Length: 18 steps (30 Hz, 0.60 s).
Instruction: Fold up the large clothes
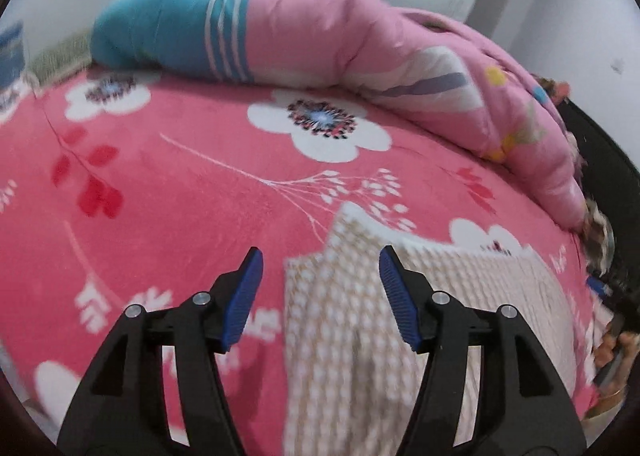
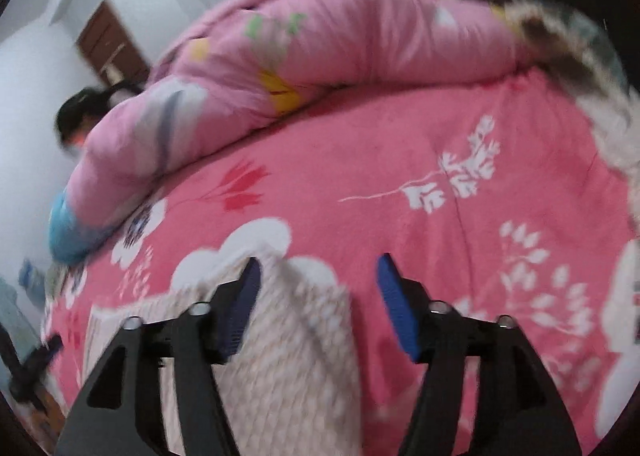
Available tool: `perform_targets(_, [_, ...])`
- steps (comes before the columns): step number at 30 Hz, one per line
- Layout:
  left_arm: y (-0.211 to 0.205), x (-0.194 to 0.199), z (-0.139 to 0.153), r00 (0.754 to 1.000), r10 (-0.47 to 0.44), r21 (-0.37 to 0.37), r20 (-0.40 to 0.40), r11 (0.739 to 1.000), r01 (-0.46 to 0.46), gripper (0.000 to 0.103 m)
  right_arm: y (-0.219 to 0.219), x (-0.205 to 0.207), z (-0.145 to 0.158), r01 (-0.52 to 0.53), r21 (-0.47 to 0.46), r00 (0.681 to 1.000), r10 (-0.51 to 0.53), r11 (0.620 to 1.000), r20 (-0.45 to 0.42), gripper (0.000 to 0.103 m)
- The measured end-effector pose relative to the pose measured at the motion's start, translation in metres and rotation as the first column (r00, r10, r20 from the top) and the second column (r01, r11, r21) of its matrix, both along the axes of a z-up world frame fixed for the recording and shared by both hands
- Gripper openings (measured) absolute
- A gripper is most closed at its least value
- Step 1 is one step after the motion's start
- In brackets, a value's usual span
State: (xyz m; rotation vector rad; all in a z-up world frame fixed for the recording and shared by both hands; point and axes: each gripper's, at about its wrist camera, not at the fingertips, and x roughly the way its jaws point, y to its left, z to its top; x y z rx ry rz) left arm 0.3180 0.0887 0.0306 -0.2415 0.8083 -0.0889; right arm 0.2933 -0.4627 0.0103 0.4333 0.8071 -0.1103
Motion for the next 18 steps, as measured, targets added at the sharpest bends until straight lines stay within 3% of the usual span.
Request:
perform_targets(6, [-0.037, -0.081, 0.014, 0.995, -0.09, 0.079, 0.031, 0.993, 0.087, 0.084, 0.055, -0.075, 0.019, -0.187, -0.082, 0.982, 0.187, 0.979, -0.01, 0.081])
perform_targets(10, [-0.068, -0.134, 0.009, 0.991, -0.131, 0.135, -0.004, 0.982, 0.13, 0.09, 0.096, -0.129, 0.011, -0.263, -0.132, 0.965, 0.26, 0.956, -0.046, 0.085])
perform_targets(18, [-0.098, -0.219, 0.009, 0.997, -0.079, 0.212, -0.005, 0.974, 0.078, 0.094, 0.165, -0.21, 0.007, -0.304, -0.316, 0.952, 0.295, 0.899, -0.078, 0.092])
